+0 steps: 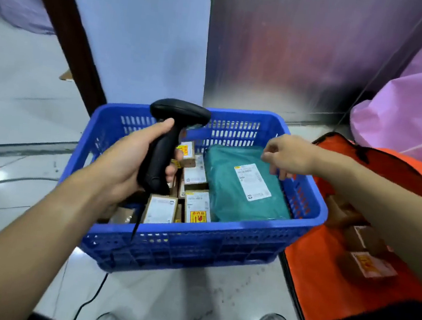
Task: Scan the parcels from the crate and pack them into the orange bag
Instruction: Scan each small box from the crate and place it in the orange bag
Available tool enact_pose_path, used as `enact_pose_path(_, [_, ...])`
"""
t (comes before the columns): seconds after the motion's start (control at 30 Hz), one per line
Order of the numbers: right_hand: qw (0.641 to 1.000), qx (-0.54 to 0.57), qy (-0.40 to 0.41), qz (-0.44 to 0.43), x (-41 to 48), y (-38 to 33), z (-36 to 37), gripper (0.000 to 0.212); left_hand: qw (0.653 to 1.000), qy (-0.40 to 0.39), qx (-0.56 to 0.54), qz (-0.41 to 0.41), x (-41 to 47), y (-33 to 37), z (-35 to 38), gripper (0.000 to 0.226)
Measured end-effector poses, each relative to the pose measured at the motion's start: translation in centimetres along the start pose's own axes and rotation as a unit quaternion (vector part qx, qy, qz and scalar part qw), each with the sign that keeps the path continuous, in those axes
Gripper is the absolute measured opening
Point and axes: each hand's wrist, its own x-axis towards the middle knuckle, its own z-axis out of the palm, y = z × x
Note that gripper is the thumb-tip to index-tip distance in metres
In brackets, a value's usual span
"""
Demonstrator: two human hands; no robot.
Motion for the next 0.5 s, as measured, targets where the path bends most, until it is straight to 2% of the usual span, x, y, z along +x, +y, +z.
enact_pose_path(0.1, [0.998, -0.021, -0.051, -0.017, 2.8, -4.1, 4.0, 0.028, 0.999, 0.024, -0.026, 0.009, -0.4, 0.4, -3.4, 0.031])
enact_pose_path(0.17, [0.996, -0.022, -0.079, -0.024, 4.2, -6.5, 6.6, 0.032, 0.999, 0.011, -0.048, 0.016, -0.4, 0.7, -4.6, 0.029])
enact_pose_path(0.3, [0.989, 0.017, -0.142, -0.038, 7.8, -11.5, 13.0, 0.031, 0.999, 0.040, -0.032, 0.017, 0.0, 0.5, -7.1, 0.028])
enact_pose_path(0.37, [0.985, -0.025, -0.165, -0.051, 9.2, -13.2, 15.8, 0.034, 0.998, 0.055, -0.025, 0.006, 0.1, 0.3, -7.4, 0.024])
enact_pose_path(0.43, [0.977, -0.062, -0.198, -0.038, 10.7, -14.2, 18.5, 0.047, 0.997, 0.077, -0.026, -0.007, 0.1, 0.1, -7.6, 0.018])
enact_pose_path(0.5, [0.970, -0.103, -0.220, -0.026, 12.7, -14.1, 21.0, 0.074, 0.995, 0.090, -0.044, -0.016, 0.2, -0.1, -7.4, 0.012])
